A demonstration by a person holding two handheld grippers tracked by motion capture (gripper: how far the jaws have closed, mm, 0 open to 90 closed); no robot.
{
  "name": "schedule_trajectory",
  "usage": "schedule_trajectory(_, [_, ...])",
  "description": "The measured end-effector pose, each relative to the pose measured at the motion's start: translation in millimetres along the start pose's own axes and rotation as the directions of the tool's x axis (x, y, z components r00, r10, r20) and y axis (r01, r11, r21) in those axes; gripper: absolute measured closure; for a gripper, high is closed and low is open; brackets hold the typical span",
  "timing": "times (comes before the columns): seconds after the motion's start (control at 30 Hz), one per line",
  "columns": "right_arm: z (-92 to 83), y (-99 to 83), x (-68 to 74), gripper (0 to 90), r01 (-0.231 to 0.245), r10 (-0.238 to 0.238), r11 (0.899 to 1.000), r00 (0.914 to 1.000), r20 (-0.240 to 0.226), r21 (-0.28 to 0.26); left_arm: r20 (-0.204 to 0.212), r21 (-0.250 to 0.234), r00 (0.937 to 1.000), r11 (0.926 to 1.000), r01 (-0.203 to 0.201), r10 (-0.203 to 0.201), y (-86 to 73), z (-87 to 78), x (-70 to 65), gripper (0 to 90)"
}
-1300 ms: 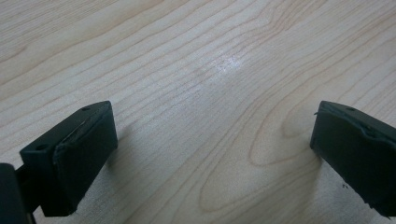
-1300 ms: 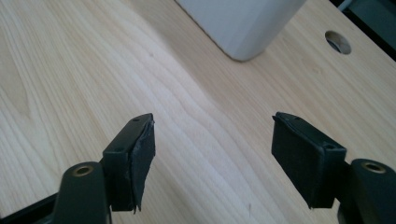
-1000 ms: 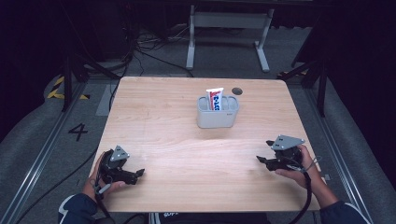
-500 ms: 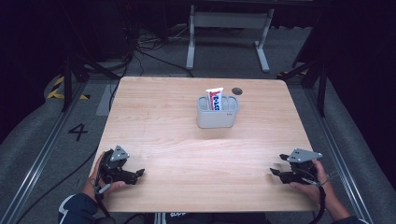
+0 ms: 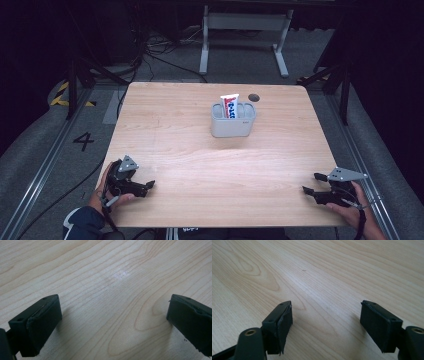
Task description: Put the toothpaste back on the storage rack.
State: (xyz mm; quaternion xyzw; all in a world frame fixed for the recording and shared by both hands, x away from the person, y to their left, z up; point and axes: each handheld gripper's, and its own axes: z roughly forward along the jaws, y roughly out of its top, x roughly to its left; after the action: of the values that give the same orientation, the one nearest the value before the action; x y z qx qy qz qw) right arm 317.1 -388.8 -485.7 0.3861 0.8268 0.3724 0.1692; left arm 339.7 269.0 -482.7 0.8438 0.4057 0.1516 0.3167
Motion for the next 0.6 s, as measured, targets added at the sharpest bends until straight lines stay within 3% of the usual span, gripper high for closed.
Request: schedule_trajectory(0.6, [-1.4, -2.1, -0.4, 24.6, -0.001, 0.001, 1.000, 1.0000, 0.002, -0.002, -0.004, -0.008, 1.0000, 1.0000, 0.001, -0.001, 0.3, 0.7, 0.2, 0.2])
